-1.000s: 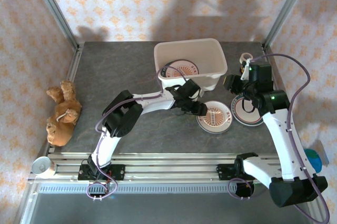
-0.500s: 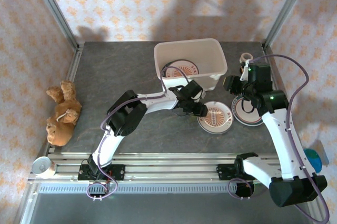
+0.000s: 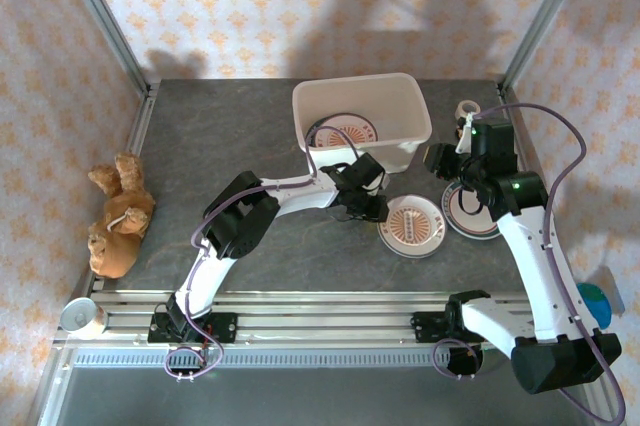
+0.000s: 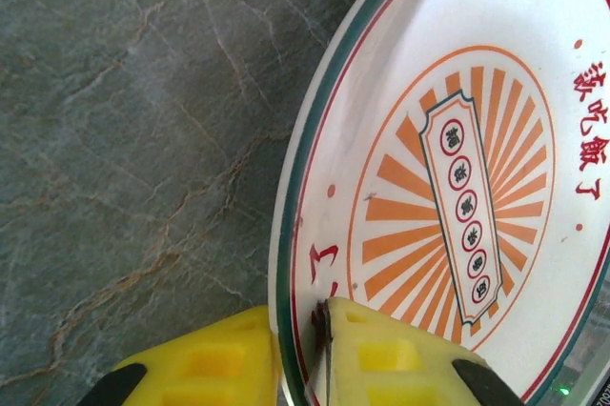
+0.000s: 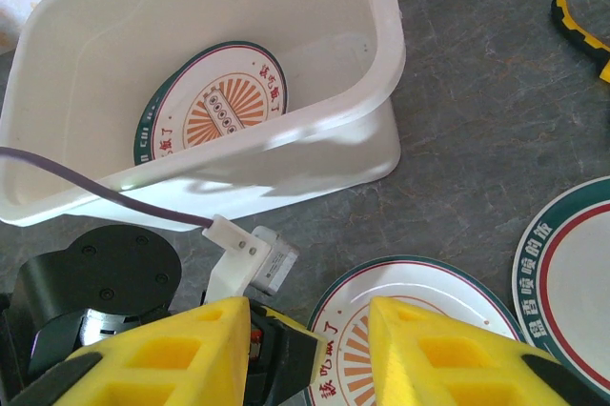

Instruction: Place the plates into the plastic bin on the countertop

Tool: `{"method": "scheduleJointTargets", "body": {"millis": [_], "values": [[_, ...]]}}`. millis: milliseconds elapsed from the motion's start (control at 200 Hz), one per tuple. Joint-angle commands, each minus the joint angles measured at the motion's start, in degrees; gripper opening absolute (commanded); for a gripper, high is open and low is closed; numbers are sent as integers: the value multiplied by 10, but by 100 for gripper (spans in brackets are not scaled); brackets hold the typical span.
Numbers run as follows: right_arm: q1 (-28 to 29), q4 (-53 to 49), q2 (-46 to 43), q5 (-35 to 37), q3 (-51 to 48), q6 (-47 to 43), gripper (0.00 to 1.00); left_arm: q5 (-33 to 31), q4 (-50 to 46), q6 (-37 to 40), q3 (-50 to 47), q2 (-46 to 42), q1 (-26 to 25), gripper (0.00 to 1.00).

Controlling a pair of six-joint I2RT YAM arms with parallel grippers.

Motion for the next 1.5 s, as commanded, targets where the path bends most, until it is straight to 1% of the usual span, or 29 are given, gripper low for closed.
{"method": "scheduleJointTargets", "body": {"millis": [0, 180, 485, 711, 801, 826, 911, 1036, 1111, 1186, 1496], "values": [[-4, 14, -8, -4, -6, -10, 37, -11, -24, -2, -17, -16, 6, 15], [-5, 22, -7, -9, -6, -15, 37, -29, -25, 0, -48, -60, 7, 7], [-6, 33, 6, -25, -8, -18, 36, -41, -39, 4, -74, -119, 8, 1], [-6, 44, 19, -44, -13, -18, 36, -48, -49, 9, -95, -172, 9, 0], [-7, 55, 35, -76, -15, -13, 37, -60, -62, 9, -95, -203, 8, 0], [-7, 57, 41, -87, -16, -11, 37, -63, -66, 27, -95, -209, 8, 0], [-7, 63, 59, -108, -15, -7, 37, -74, -80, 39, -95, -226, 8, 0], [-7, 69, 71, -124, -15, -5, 39, -77, -101, 53, -83, -244, 8, 0], [-7, 71, 76, -150, -14, -9, 42, -75, -112, 59, -67, -248, 9, 0], [-7, 73, 82, -168, -14, -7, 43, -72, -124, 64, -50, -250, 9, 0], [-21, 50, 75, -188, 6, -15, 50, -47, -146, 52, 8, -279, 28, 0]]}}
